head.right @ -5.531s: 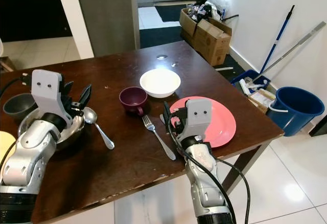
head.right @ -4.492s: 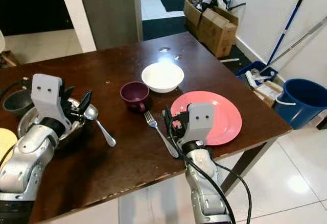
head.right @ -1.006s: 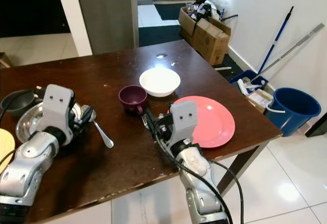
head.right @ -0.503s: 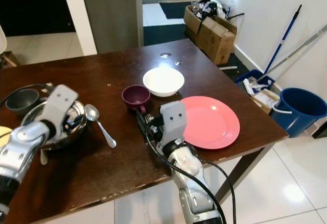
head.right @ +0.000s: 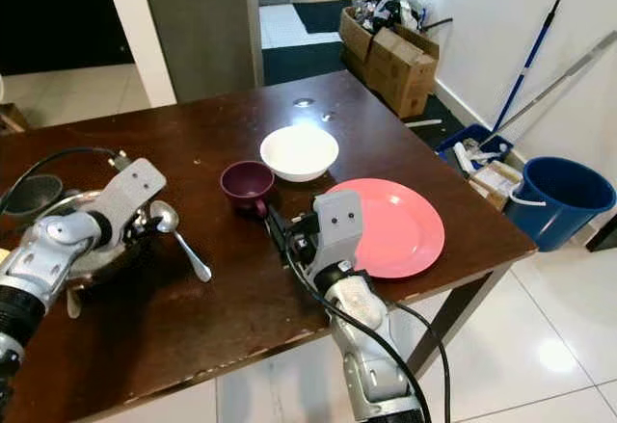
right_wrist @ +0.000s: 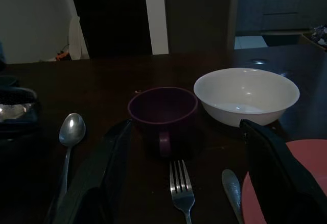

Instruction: Setting the table

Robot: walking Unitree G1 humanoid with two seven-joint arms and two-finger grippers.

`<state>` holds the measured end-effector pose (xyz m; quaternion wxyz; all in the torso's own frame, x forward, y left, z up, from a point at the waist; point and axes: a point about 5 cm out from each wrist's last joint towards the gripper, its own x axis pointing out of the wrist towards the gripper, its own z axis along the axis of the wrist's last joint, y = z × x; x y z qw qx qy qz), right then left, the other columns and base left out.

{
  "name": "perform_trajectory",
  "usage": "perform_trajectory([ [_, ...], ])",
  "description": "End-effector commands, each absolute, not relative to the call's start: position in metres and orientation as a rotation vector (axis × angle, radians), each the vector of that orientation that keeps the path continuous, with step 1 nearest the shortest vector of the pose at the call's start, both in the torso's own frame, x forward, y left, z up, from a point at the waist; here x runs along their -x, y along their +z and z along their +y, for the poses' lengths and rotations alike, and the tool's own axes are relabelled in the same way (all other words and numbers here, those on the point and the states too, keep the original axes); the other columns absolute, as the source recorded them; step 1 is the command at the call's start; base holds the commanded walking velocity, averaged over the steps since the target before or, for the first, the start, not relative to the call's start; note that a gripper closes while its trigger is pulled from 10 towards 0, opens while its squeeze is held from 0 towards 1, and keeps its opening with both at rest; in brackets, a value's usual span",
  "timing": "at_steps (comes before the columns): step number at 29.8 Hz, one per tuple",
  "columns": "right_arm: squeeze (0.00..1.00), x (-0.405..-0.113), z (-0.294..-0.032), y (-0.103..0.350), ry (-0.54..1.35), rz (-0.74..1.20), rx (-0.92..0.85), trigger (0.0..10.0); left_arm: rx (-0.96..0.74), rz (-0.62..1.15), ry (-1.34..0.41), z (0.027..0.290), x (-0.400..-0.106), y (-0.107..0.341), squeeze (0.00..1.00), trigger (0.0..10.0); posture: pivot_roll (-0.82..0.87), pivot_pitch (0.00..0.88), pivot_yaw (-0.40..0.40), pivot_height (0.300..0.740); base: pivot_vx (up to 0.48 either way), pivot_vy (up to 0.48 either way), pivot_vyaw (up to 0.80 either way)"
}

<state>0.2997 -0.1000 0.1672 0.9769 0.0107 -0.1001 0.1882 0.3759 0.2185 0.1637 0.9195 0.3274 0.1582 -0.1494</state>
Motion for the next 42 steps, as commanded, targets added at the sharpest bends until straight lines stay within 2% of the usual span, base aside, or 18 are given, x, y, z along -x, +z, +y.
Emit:
perform_trajectory([
  [1, 0.00, -0.297, -0.098, 0.163, 0.385, -0.188, -0.035, 10.0, -0.658, 0.383, -0.278, 0.235, -0.370, 0.154, 0.00, 10.0, -0.02, 0.023, 0.147, 0.740, 0.000, 0.000, 0.00],
  [6, 0.00, -0.297, -0.098, 0.161, 0.390, -0.183, -0.036, 10.0, -0.519, 0.427, -0.262, 0.247, -0.359, 0.142, 0.00, 10.0, -0.02, 0.023, 0.140, 0.740, 0.000, 0.000, 0.00],
  [8, 0.00, -0.297, -0.098, 0.161, 0.390, -0.183, -0.036, 10.0, -0.519, 0.427, -0.262, 0.247, -0.359, 0.142, 0.00, 10.0, -0.02, 0.023, 0.140, 0.740, 0.000, 0.000, 0.00],
  [12, 0.00, -0.297, -0.095, 0.160, 0.403, -0.176, -0.036, 10.0, -0.368, 0.433, -0.198, 0.254, -0.350, 0.137, 0.00, 10.0, -0.01, 0.023, 0.127, 0.740, 0.000, 0.000, 0.00],
  [16, 0.00, -0.297, -0.094, 0.159, 0.413, -0.173, -0.033, 10.0, -0.352, 0.439, -0.188, 0.252, -0.345, 0.131, 0.00, 10.0, -0.01, 0.020, 0.116, 0.740, 0.000, 0.000, 0.00],
  [17, 0.00, -0.297, -0.094, 0.159, 0.417, -0.172, -0.032, 10.0, -0.377, 0.452, -0.183, 0.251, -0.343, 0.124, 0.00, 8.2, -0.01, 0.018, 0.116, 0.740, 0.000, 0.000, 0.00],
  [18, 0.00, -0.297, -0.094, 0.159, 0.417, -0.172, -0.032, 10.0, -0.377, 0.452, -0.183, 0.251, -0.343, 0.124, 0.00, 8.2, -0.01, 0.018, 0.116, 0.740, 0.000, 0.000, 0.00],
  [19, 0.00, -0.298, -0.094, 0.160, 0.419, -0.172, -0.031, 10.0, -0.399, 0.454, -0.183, 0.249, -0.342, 0.122, 0.00, 4.8, -0.02, 0.017, 0.115, 0.740, 0.000, 0.000, 0.00],
  [20, 0.00, -0.298, -0.094, 0.160, 0.419, -0.172, -0.031, 10.0, -0.399, 0.454, -0.183, 0.249, -0.342, 0.122, 0.00, 4.8, -0.02, 0.017, 0.115, 0.740, 0.000, 0.000, 0.00],
  [21, 0.00, -0.298, -0.095, 0.160, 0.419, -0.174, -0.031, 10.0, -0.414, 0.458, -0.194, 0.247, -0.340, 0.119, 0.00, 2.0, -0.02, 0.016, 0.114, 0.740, 0.000, 0.000, 0.00],
  [22, 0.00, -0.298, -0.095, 0.160, 0.419, -0.174, -0.031, 10.0, -0.414, 0.458, -0.194, 0.247, -0.340, 0.119, 0.00, 2.0, -0.02, 0.016, 0.114, 0.740, 0.000, 0.000, 0.00],
  [23, 0.00, -0.298, -0.096, 0.161, 0.417, -0.176, -0.028, 10.0, -0.444, 0.462, -0.210, 0.244, -0.339, 0.116, 0.00, 0.0, -0.02, 0.015, 0.115, 0.740, 0.000, 0.000, 0.00],
  [28, 0.00, -0.298, -0.099, 0.161, 0.408, -0.176, -0.026, 10.0, -0.486, 0.453, -0.259, 0.231, -0.336, 0.115, 0.00, 0.0, -0.03, 0.016, 0.118, 0.740, 0.000, 0.000, 0.00],
  [42, 0.00, -0.299, -0.102, 0.162, 0.388, -0.177, -0.042, 10.0, -0.461, 0.375, -0.330, 0.209, -0.335, 0.127, 0.00, 0.0, -0.03, 0.025, 0.123, 0.740, 0.000, 0.000, 0.00],
])
